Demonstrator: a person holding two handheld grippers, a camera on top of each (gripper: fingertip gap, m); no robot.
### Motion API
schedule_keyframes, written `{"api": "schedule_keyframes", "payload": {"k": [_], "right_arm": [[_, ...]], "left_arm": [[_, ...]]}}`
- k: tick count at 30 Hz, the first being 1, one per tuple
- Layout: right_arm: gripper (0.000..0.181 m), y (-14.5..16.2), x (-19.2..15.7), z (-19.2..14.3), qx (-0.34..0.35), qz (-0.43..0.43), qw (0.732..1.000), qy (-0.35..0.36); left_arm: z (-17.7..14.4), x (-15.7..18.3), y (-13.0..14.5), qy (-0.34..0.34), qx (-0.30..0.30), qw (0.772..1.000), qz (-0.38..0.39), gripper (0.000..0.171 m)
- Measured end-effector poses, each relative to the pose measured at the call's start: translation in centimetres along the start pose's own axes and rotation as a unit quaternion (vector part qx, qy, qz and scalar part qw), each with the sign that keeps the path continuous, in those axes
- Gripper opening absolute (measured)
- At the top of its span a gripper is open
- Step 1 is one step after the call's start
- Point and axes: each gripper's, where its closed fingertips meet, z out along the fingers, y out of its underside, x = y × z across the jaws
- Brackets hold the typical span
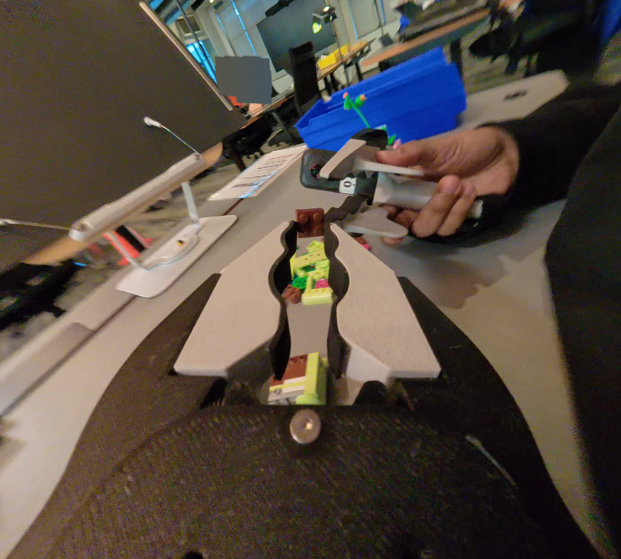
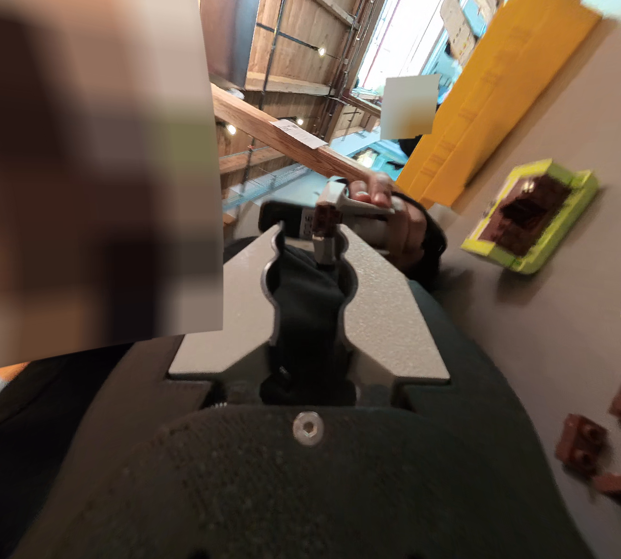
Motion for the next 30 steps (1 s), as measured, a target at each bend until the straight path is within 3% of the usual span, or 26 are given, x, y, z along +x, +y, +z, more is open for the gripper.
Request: {"api": "schedule_keyframes", "payload": {"k": [1, 4, 6, 8, 12, 14, 17, 30], "right_arm": [[0.029, -0.1, -0.2, -0.1, -0.004, -0.03, 0.999, 0.009], [0.032, -0.6, -0.3, -0.7, -0.02, -0.197, 0.977, 0.084], [0.032, -0.6, -0.2, -0.9, -0.039, -0.304, 0.942, 0.135], [0.032, -0.1, -0.7, -0.4, -0.052, -0.35, 0.925, 0.136], [0.031, 0.9, -0.9, 0.2, -0.07, -0.326, 0.937, 0.107], [0.018, 1.1, -0.7, 0.2, -0.074, -0.32, 0.939, 0.105], [0.017, 1.2, -0.6, 0.1, -0.077, -0.314, 0.94, 0.104], [0.013, 1.4, -0.8, -0.3, -0.088, -0.266, 0.956, 0.093]], "left_arm": [[0.0, -0.1, -0.1, 0.016, 0.008, 0.999, -0.044, 0.011], [-0.2, 0.0, -0.7, 0.09, 0.038, 0.973, -0.207, 0.011], [-0.4, 0.2, -1.3, 0.15, 0.063, 0.937, -0.311, 0.011], [-0.5, 0.4, -1.4, 0.191, 0.074, 0.902, -0.38, 0.01], [-0.2, 1.7, -1.4, 0.24, 0.07, 0.868, -0.43, 0.01], [-0.2, 2.0, -1.6, 0.256, 0.071, 0.854, -0.448, 0.01], [-0.2, 2.0, -1.6, 0.268, 0.075, 0.834, -0.476, 0.009], [0.0, 2.1, -1.6, 0.275, 0.08, 0.817, -0.5, 0.009]]}}
